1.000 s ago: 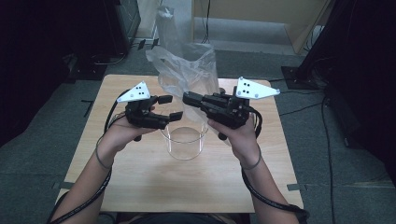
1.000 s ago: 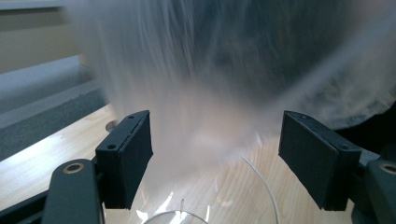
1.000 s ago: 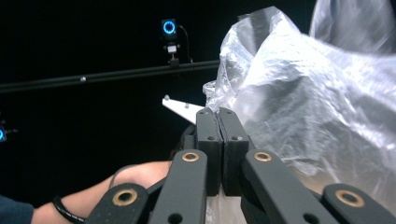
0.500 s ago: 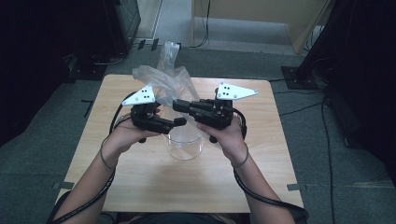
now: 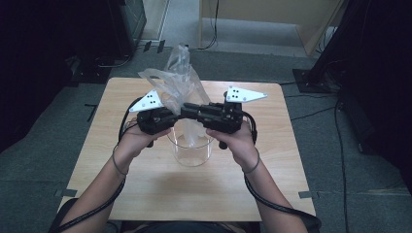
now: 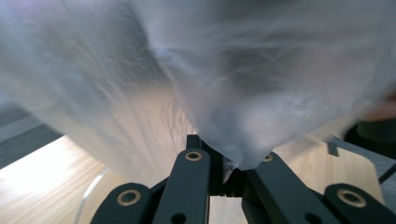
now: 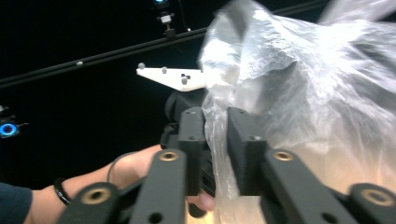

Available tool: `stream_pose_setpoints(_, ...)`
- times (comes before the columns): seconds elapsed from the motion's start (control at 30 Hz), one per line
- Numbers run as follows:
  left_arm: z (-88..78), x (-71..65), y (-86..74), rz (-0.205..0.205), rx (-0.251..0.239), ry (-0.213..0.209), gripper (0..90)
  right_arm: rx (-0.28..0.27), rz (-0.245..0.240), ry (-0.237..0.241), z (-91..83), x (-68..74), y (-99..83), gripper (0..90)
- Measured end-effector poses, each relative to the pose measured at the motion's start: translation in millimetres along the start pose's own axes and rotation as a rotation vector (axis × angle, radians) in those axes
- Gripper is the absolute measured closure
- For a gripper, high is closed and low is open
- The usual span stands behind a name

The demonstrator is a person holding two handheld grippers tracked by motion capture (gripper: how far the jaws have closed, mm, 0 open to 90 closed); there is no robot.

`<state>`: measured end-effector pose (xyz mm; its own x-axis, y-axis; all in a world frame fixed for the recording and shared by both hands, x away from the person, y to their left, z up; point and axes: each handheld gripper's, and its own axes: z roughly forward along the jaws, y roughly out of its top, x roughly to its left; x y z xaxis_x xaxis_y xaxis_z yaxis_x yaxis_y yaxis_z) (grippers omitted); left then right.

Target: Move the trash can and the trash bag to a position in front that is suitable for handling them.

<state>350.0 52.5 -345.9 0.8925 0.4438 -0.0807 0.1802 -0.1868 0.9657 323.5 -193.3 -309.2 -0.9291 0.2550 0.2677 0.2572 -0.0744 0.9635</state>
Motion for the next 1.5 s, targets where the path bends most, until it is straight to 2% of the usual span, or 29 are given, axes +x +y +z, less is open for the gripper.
stream_pose_setpoints(0.07, -3.8, 1.7, 1.0, -0.004, -0.003, 0.005, 89.7, -0.004, -0.011, -0.024, -4.5, -1.7, 1.8, 67.8)
stream_pose_setpoints(0.17, -8.8, 2.9, 3.2, 0.015, 0.002, 0.016, 89.7, -0.019, -0.022, -0.057, -13.3, -6.3, 4.8, 60.4)
stream_pose_setpoints(0.3, -13.5, 3.6, 5.1, 0.031, 0.009, 0.027, 89.7, 0.01, -0.06, -0.113, -24.0, -12.9, 6.4, 51.0)
stream_pose_setpoints(0.37, -15.3, 4.5, 5.7, 0.033, 0.008, 0.035, 89.7, 0.045, -0.067, -0.123, -30.0, -18.6, 5.3, 43.4)
stream_pose_setpoints(0.4, -16.9, 5.6, 6.0, 0.033, 0.008, 0.043, 89.6, 0.067, -0.079, -0.14, -31.0, -20.6, 4.4, 41.9)
stream_pose_setpoints(0.43, -16.9, 5.6, 6.0, 0.033, 0.008, 0.043, 89.7, 0.067, -0.079, -0.14, -31.0, -20.6, 4.4, 41.9)
stream_pose_setpoints(0.5, -18.4, 6.9, 6.2, 0.034, 0.006, 0.052, 89.6, 0.115, -0.106, -0.184, -32.6, -24.6, 0.7, 41.7)
stream_pose_setpoints(0.53, -20.2, 8.3, 6.3, 0.033, 0.003, 0.062, 89.6, 0.178, -0.12, -0.23, -33.3, -30.6, -4.2, 41.9)
stream_pose_setpoints(0.57, -20.2, 8.3, 6.3, 0.033, 0.003, 0.062, 89.6, 0.178, -0.12, -0.23, -33.3, -30.6, -4.2, 41.9)
stream_pose_setpoints(0.6, -22.2, 10.3, 6.5, 0.031, 0.0, 0.069, 89.6, 0.221, -0.122, -0.258, -33.4, -34.7, -8.3, 44.0)
stream_pose_setpoints(0.67, -22.8, 11.2, 6.4, 0.028, -0.002, 0.074, 89.6, 0.234, -0.122, -0.262, -33.0, -36.1, -9.9, 44.9)
stream_pose_setpoints(0.73, -23.4, 11.8, 6.2, 0.027, -0.003, 0.076, 89.6, 0.266, -0.123, -0.271, -30.8, -38.9, -14.1, 53.2)
stream_pose_setpoints(0.83, -23.3, 10.7, 6.5, 0.029, -0.004, 0.074, 89.6, 0.286, -0.116, -0.271, -25.1, -41.8, -21.2, 73.0)
stream_pose_setpoints(0.93, -22.5, 7.9, 7.5, 0.033, -0.004, 0.066, 89.6, 0.309, -0.114, -0.27, -15.8, -43.4, -30.1, 84.2)
stream_pose_setpoints(1.17, -19.1, 2.3, 8.3, 0.057, 0.002, 0.053, 89.4, 0.322, -0.132, -0.25, 0.6, -43.0, -43.3, 88.3)
stream_pose_setpoints(1.33, -16.9, 0.0, 7.9, 0.058, 0.007, 0.046, 88.6, 0.323, -0.145, -0.248, 13.3, -41.4, -50.6, 88.1)
stream_pose_setpoints(1.43, -11.8, 1.0, 2.6, 0.047, 0.037, 0.038, 87.7, 0.346, -0.144, -0.26, 13.3, -44.0, -53.4, 85.9)
stream_pose_setpoints(1.5, -8.0, 2.3, -1.6, 0.035, 0.065, 0.034, 87.3, 0.376, -0.141, -0.266, 10.4, -47.5, -55.4, 78.3)
